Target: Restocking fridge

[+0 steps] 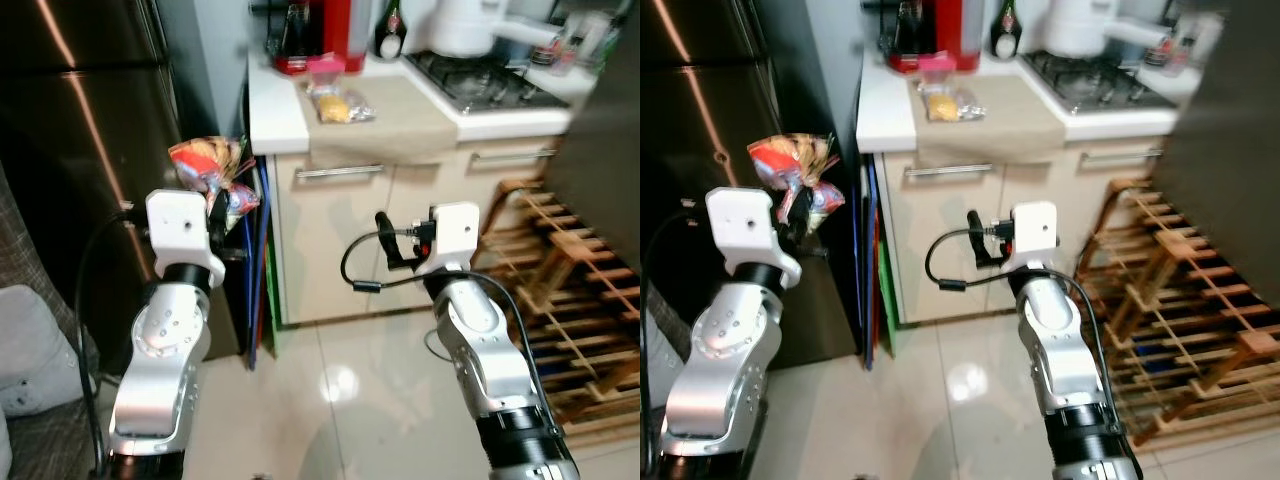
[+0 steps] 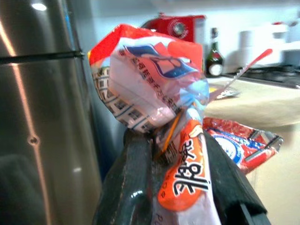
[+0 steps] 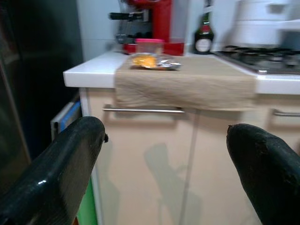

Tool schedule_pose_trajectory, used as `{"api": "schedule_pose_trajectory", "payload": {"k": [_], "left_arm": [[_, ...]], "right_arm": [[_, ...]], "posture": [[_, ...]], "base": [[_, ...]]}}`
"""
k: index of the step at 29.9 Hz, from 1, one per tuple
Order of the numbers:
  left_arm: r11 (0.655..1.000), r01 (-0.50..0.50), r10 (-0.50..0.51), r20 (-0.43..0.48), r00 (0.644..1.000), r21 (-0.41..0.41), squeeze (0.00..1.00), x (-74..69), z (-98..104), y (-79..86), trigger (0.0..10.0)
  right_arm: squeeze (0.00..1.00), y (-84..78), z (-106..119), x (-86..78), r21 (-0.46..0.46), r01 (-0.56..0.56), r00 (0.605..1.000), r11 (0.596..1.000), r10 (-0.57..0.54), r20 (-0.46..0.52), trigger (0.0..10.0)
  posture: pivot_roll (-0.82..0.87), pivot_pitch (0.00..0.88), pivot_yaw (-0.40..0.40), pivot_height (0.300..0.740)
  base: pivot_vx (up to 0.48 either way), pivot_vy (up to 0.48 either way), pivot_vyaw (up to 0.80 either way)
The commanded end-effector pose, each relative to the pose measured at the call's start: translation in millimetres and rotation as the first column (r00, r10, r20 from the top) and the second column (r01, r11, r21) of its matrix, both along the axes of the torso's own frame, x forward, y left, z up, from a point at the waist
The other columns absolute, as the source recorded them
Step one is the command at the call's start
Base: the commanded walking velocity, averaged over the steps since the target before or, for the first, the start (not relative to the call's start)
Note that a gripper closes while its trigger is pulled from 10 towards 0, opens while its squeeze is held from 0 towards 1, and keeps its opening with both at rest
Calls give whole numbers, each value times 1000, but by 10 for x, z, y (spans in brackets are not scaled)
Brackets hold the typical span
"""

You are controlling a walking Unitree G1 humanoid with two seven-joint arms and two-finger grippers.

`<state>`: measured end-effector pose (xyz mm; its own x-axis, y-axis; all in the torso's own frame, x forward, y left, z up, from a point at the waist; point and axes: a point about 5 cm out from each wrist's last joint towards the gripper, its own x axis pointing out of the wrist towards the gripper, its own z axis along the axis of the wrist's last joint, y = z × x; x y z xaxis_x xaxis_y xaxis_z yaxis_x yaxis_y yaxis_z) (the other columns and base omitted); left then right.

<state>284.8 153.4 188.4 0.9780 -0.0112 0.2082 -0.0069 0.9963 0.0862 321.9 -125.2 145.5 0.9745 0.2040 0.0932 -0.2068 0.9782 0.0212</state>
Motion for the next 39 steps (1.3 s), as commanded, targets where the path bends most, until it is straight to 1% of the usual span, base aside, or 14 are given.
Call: {"api": "schedule_pose_trajectory", "payload": {"k": [1, 3, 4, 5, 6, 9, 11, 17, 29, 34, 36, 39], "left_arm": [[1000, 2, -2, 15, 1000, 17, 0, -4, 26, 18, 10000], [1000, 12, -12, 7, 1000, 5, 0, -3, 13, 12, 10000], [998, 47, -48, -16, 999, -50, 0, -6, -21, 5, 10000], [998, 47, -48, -16, 999, -50, 0, -6, -21, 5, 10000], [994, 65, -67, -18, 998, -82, 0, -16, -23, 16, 10000], [994, 71, -74, -26, 997, -88, 0, -17, -36, 24, 10000], [989, 90, -96, -44, 994, -114, 0, -20, -75, 15, 10000], [986, 104, -113, -62, 992, -129, 0, -23, -124, 1, 10000], [985, 123, -133, -84, 988, -121, 0, -27, -166, -38, 10000], [988, 114, -125, -104, 987, -109, 0, -1, -197, -54, 10000], [989, 88, -102, -120, 987, -121, 0, 34, -229, -64, 10000], [988, 95, -109, -117, 987, -120, 0, 63, -231, -110, 10000]], "right_arm": [[0, 49, 24, -2, -4, -19, 1000, 1000, 19, 9, 10000], [0, 45, 19, -4, -6, -20, 1000, 1000, 20, 8, 10000], [0, 30, 4, -4, -9, -16, 1000, 1000, 16, 4, 10000], [0, 30, 4, -4, -9, -16, 1000, 1000, 16, 4, 10000], [0, 17, -5, 0, -12, -10, 1000, 1000, 10, 1, 10000], [0, 13, -7, 1, -13, -8, 1000, 1000, 8, 0, 10000], [0, 7, -12, -3, -15, -6, 1000, 1000, 6, -2, 10000], [0, -12, -23, -4, -20, -3, 1000, 1000, 3, -6, 10000], [0, -12, -65, -21, -25, -2, 1000, 1000, 2, -20, 10000], [0, -12, -71, -29, -31, -3, 1000, 1000, 2, -22, 10000], [0, -16, -80, -33, -34, -3, 1000, 999, 3, -24, 10000], [0, -16, -89, -37, -37, -4, 1000, 999, 3, -26, 10000]], "posture": [[-89, 0, 27, 740], [-89, 0, 27, 740], [-91, 0, 33, 740], [-91, 0, 33, 740], [-93, 0, 37, 740], [-95, 0, 39, 740], [-96, 0, 39, 740], [-100, 0, 38, 740], [-105, 0, 43, 740], [-106, 0, 45, 740], [-106, 0, 45, 740], [-114, 0, 49, 740]], "base": [[-300, 0, 0], [-270, 0, 0], [0, 0, 0], [0, 0, 0], [0, 0, 0], [0, 0, 0], [0, -480, 0], [0, -480, 0], [0, -480, 0], [0, -480, 0], [0, -480, 0], [0, -480, 0]]}}
